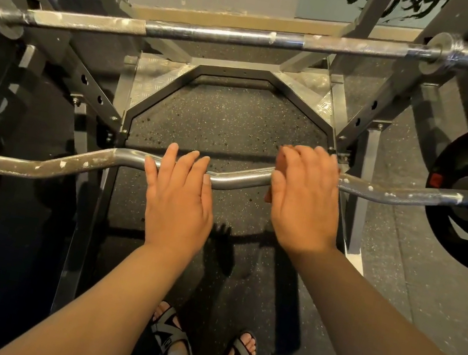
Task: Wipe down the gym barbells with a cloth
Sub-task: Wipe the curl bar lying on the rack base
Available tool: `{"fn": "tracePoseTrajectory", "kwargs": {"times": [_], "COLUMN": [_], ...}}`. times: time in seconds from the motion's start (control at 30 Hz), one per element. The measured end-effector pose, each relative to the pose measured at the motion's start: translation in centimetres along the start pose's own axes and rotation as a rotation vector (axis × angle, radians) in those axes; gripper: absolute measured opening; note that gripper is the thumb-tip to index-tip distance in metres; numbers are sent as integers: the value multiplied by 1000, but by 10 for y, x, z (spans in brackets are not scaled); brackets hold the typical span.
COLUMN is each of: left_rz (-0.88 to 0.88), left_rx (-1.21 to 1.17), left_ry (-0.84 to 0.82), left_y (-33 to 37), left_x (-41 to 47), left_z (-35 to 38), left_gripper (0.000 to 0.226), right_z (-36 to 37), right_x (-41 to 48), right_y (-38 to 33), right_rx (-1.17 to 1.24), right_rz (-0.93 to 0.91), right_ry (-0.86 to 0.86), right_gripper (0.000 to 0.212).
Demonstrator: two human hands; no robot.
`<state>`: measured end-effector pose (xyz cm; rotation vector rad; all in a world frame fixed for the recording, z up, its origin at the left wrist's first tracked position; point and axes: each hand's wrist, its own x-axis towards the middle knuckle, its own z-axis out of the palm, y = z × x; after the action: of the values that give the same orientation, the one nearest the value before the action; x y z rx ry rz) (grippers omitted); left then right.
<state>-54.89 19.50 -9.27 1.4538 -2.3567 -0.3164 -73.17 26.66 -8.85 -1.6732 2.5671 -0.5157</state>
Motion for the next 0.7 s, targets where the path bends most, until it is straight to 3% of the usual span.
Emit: {"fn": "tracePoseTrajectory", "kwargs": {"times": [0.07, 0.2, 0.43, 0.6, 0.7], "left_rz": [1, 7, 3, -5, -5], "left_rx": [5, 13, 22, 43, 72], "left_ry": [-3, -6, 3, -2, -14], "left_y": [-1, -2, -1, 0, 0], "left_x": [0, 0, 1, 1, 1], "left_z": [0, 0, 3, 3, 3], "left_gripper": [50, 49, 48, 50, 51], "right_z": [8, 22, 0, 16, 15], "right_x": [-9, -29, 16, -21, -14], "right_y": [-6, -12, -9, -43, -63], "right_rx": [74, 128, 66, 120, 41], "right_rz": [86, 80, 80, 142, -77], "right_ry": [58, 99, 144, 38, -104], "right_gripper": [54, 57, 34, 53, 50]}}
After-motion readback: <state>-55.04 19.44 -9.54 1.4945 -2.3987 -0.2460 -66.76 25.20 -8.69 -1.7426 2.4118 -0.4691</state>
